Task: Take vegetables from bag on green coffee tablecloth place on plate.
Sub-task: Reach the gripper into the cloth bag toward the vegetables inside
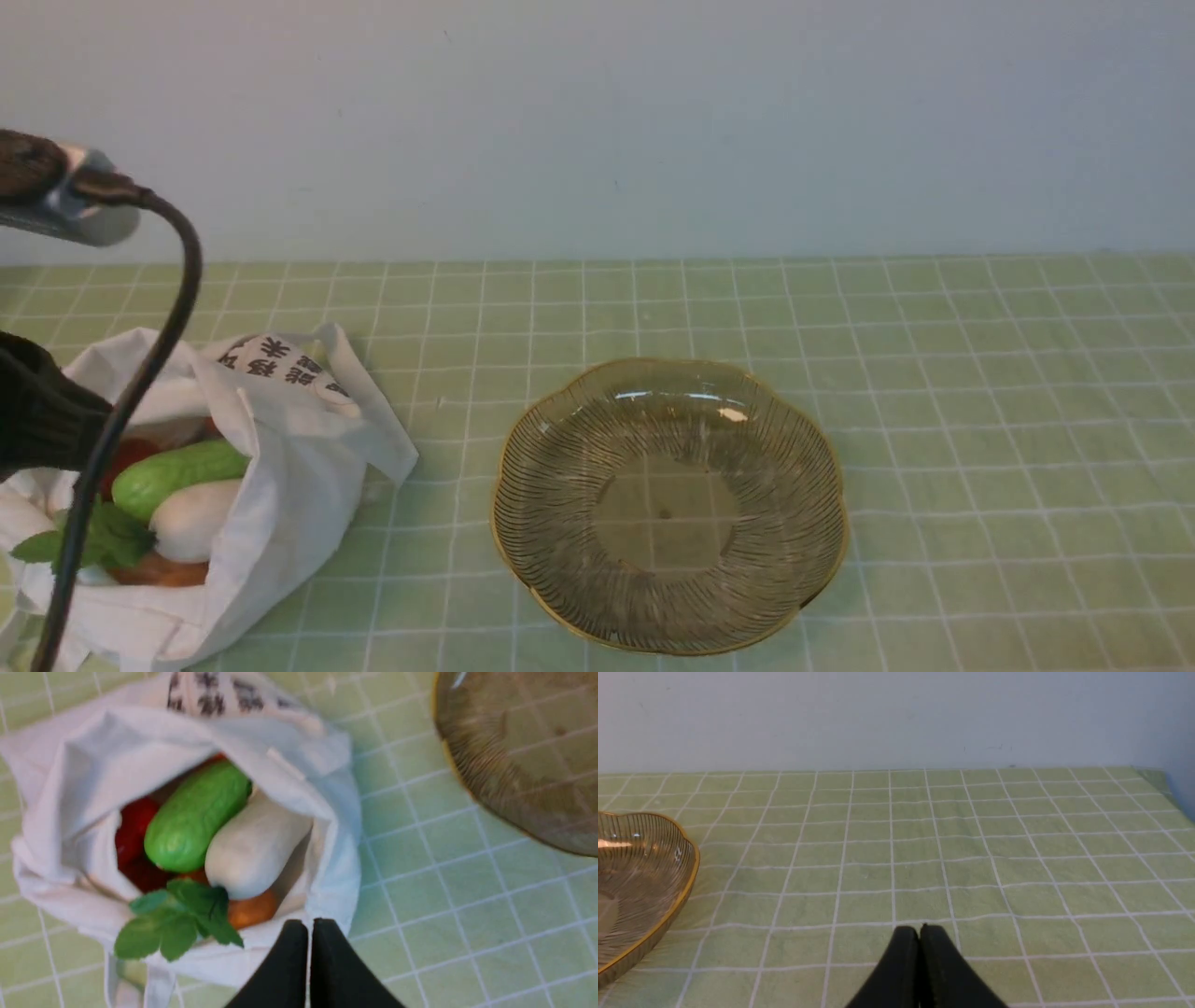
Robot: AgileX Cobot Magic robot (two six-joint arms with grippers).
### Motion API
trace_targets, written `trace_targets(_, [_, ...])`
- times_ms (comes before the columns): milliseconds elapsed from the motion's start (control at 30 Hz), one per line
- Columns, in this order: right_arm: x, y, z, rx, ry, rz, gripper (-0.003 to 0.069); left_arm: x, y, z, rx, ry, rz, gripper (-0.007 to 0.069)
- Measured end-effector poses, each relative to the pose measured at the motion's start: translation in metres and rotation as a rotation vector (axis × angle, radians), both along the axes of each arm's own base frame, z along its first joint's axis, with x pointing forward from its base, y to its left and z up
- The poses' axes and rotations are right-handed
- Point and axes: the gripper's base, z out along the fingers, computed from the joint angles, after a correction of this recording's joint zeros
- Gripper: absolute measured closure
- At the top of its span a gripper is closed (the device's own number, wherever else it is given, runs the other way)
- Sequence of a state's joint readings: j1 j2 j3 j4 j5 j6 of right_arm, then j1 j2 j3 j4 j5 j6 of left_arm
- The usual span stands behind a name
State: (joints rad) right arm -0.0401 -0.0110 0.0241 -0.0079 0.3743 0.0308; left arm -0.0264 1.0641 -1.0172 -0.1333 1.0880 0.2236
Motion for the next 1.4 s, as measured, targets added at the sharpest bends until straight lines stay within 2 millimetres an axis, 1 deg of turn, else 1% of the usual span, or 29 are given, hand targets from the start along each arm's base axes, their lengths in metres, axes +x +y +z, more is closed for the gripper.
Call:
trace_targets(33, [0.000,0.000,0.000,0.000,0.000,0.000,0.0675,0.005,0.001,-0.005,0.009,0.028,0.012,0.0629])
trace_targets(133, [0.000,0.000,0.000,0.000,0.000,0.000,0.0675,0.028,0.005,-0.027,0.059,0.125,0.022,0.0619])
trace_targets(167, [0.000,0.000,0.000,0.000,0.000,0.000,0.0675,0.029,0.005,-0.029,0.061,0.129,0.022,0.0616])
trace_targets(200, [0.000,0.000,0.000,0.000,0.000,0.000,0.0675,0.040,0.005,-0.039,0.074,0.153,0.021,0.0592])
trace_targets(233, [0.000,0.000,0.000,0.000,0.000,0.000,0.0675,0.047,0.006,-0.045,0.081,0.157,0.015,0.0558])
trace_targets(267, [0.000,0.000,0.000,0.000,0.000,0.000,0.0675,0.049,0.006,-0.047,0.083,0.159,0.012,0.0546])
trace_targets(300, [0.000,0.000,0.000,0.000,0.000,0.000,0.0675,0.056,0.005,-0.053,0.093,0.167,-0.007,0.0499])
trace_targets(333, [0.000,0.000,0.000,0.000,0.000,0.000,0.0675,0.057,0.005,-0.054,0.095,0.168,-0.011,0.0492])
trace_targets(467, [0.000,0.000,0.000,0.000,0.000,0.000,0.0675,0.075,0.003,-0.075,0.117,0.198,-0.117,0.0322])
trace_targets(567, [0.000,0.000,0.000,0.000,0.000,0.000,0.0675,0.083,0.002,-0.089,0.130,0.226,-0.187,0.0217])
trace_targets(600, [0.000,0.000,0.000,0.000,0.000,0.000,0.0675,0.086,0.001,-0.093,0.136,0.235,-0.207,0.0185])
trace_targets(700, [0.000,0.000,0.000,0.000,0.000,0.000,0.0675,0.091,0.002,-0.105,0.152,0.270,-0.242,0.0123])
trace_targets(900, [0.000,0.000,0.000,0.000,0.000,0.000,0.0675,0.097,0.007,-0.117,0.227,0.300,-0.278,0.0104])
trace_targets(1067, [0.000,0.000,0.000,0.000,0.000,0.000,0.0675,0.101,0.006,-0.125,0.212,0.313,-0.275,0.0104])
trace_targets(1167, [0.000,0.000,0.000,0.000,0.000,0.000,0.0675,0.104,0.003,-0.133,0.192,0.333,-0.276,0.0102])
trace_targets(1400, [0.000,0.000,0.000,0.000,0.000,0.000,0.0675,0.110,0.004,-0.145,0.241,0.351,-0.262,0.0102])
